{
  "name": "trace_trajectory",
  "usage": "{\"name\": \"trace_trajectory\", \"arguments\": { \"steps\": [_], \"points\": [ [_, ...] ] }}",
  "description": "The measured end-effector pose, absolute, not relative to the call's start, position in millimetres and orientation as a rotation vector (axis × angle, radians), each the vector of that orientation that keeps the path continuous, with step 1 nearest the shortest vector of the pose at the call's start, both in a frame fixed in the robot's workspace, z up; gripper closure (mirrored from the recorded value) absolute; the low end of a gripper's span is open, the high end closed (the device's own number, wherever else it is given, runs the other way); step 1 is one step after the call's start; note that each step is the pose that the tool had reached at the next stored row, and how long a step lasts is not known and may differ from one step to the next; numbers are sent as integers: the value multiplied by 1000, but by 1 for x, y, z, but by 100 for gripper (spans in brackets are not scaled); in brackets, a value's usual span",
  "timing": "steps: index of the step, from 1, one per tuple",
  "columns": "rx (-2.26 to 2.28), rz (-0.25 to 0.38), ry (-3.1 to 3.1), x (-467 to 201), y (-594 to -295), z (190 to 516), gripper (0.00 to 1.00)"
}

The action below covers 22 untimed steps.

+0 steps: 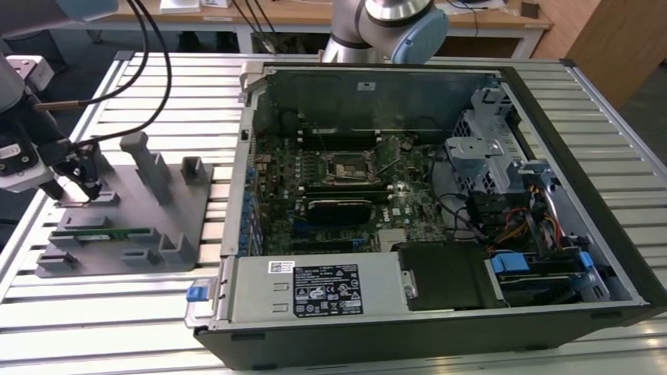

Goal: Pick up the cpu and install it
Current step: 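Pick up the cpu and move it towards the insertion slot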

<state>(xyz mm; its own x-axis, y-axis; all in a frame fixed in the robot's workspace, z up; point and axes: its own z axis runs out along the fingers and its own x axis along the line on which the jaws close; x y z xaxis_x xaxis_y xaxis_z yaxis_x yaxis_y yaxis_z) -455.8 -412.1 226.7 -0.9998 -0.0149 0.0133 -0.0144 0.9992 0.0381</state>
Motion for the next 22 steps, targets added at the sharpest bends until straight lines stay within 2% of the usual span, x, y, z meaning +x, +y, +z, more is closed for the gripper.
{"name": "trace_trajectory", "arguments": {
  "steps": [22],
  "points": [
    [23, -60, -3127, -456, -412, 232, 47]
  ]
}}
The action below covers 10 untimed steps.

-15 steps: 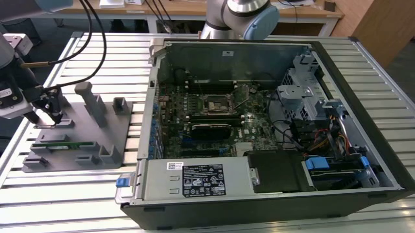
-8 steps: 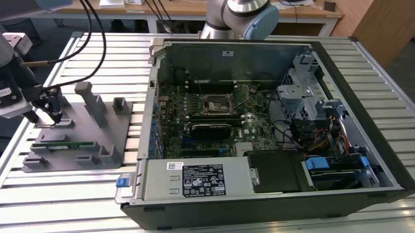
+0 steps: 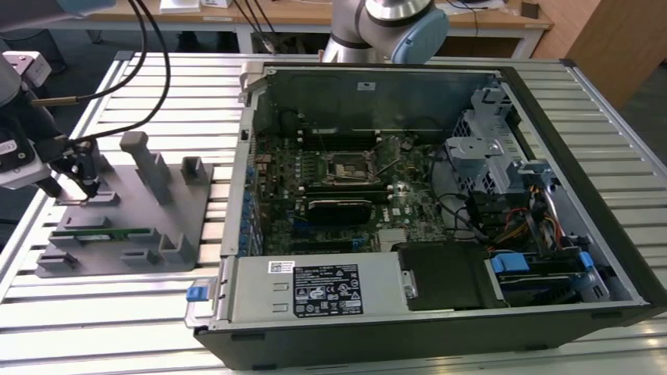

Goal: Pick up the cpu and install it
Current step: 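Pick up the cpu and move it towards the insertion slot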

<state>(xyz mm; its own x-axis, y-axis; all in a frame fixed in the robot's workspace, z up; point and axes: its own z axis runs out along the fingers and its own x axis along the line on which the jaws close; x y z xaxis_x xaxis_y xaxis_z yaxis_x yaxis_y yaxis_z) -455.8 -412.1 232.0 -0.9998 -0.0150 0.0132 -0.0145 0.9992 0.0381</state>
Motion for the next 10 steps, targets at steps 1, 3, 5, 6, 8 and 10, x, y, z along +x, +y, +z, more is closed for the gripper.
{"name": "trace_trajectory", "arguments": {
  "steps": [1, 3, 5, 6, 8, 10],
  "points": [
    [23, -60, -3127, -456, -412, 232, 47],
    [23, -59, -3127, -456, -412, 233, 47],
    [23, -60, -3127, -456, -412, 233, 47],
    [23, -60, -3127, -456, -412, 234, 47],
    [23, -60, -3127, -456, -412, 234, 47],
    [23, -60, -3127, -456, -412, 234, 47]
  ]
}}
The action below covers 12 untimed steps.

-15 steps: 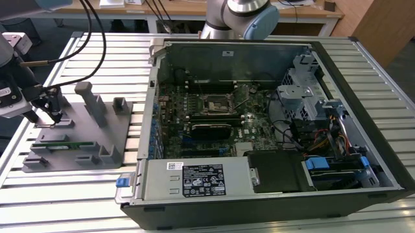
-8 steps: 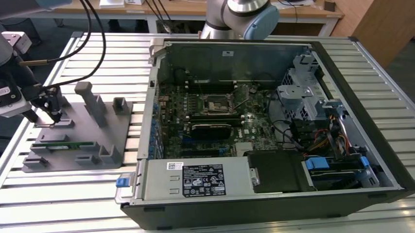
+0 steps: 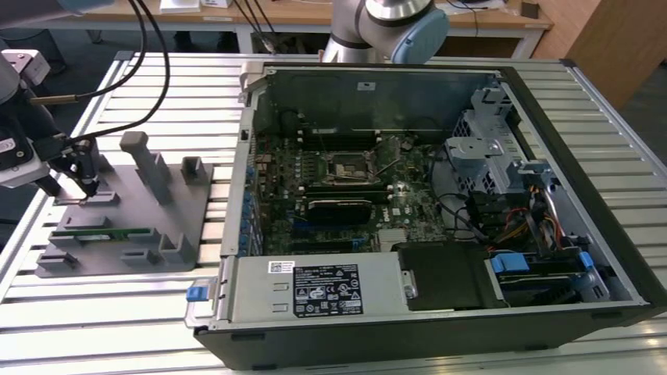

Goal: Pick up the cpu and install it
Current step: 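Pick up the cpu and move it towards the insertion slot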

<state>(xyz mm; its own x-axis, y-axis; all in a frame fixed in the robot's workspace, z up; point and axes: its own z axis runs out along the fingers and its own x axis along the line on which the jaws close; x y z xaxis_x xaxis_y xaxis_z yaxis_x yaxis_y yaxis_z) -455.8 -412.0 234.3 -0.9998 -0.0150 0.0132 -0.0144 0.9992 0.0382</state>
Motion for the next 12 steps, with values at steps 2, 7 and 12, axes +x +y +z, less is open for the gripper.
{"name": "trace_trajectory", "arguments": {
  "steps": [2, 7, 12],
  "points": [
    [23, -59, -3127, -456, -412, 235, 47],
    [23, -60, -3127, -456, -412, 236, 47],
    [23, -59, -3127, -456, -412, 237, 47]
  ]
}}
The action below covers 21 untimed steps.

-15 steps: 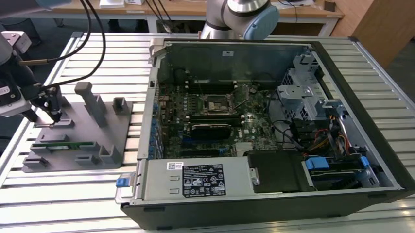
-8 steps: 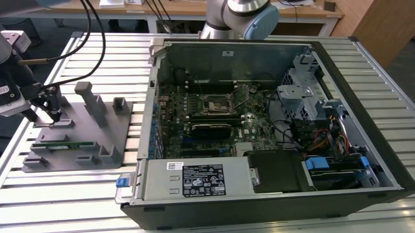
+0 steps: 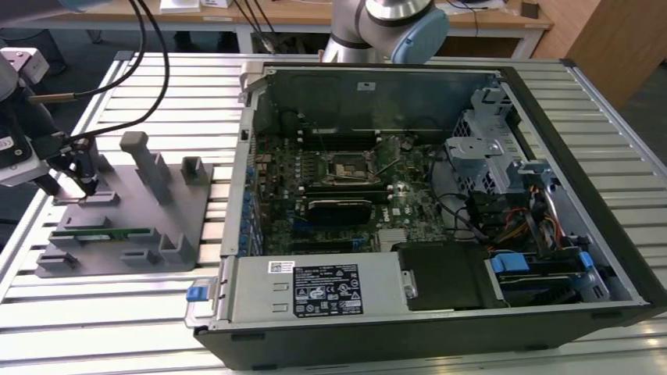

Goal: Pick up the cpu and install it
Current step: 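Pick up the cpu and move it towards the insertion slot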

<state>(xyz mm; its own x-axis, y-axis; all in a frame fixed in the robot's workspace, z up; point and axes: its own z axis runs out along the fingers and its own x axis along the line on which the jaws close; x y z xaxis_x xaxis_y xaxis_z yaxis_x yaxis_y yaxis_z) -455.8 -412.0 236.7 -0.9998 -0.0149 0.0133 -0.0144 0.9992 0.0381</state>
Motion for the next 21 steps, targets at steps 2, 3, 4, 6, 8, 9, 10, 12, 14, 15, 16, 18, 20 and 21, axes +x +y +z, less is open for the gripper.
{"name": "trace_trajectory", "arguments": {
  "steps": [2, 3, 4, 6, 8, 9, 10, 12, 14, 15, 16, 18, 20, 21],
  "points": [
    [23, -60, -3127, -456, -412, 237, 47],
    [23, -59, -3127, -456, -412, 238, 47],
    [23, -60, -3127, -456, -412, 238, 47],
    [23, -60, -3127, -456, -412, 238, 47],
    [23, -59, -3127, -456, -412, 239, 47],
    [23, -59, -3127, -456, -412, 239, 47],
    [23, -60, -3127, -456, -412, 239, 47],
    [23, -59, -3127, -456, -412, 240, 47],
    [23, -59, -3127, -456, -412, 240, 47],
    [23, -59, -3127, -456, -412, 241, 47],
    [23, -59, -3127, -456, -412, 241, 47],
    [23, -60, -3127, -456, -412, 241, 47],
    [23, -59, -3127, -456, -412, 242, 47],
    [23, -59, -3127, -456, -412, 242, 47]
  ]
}}
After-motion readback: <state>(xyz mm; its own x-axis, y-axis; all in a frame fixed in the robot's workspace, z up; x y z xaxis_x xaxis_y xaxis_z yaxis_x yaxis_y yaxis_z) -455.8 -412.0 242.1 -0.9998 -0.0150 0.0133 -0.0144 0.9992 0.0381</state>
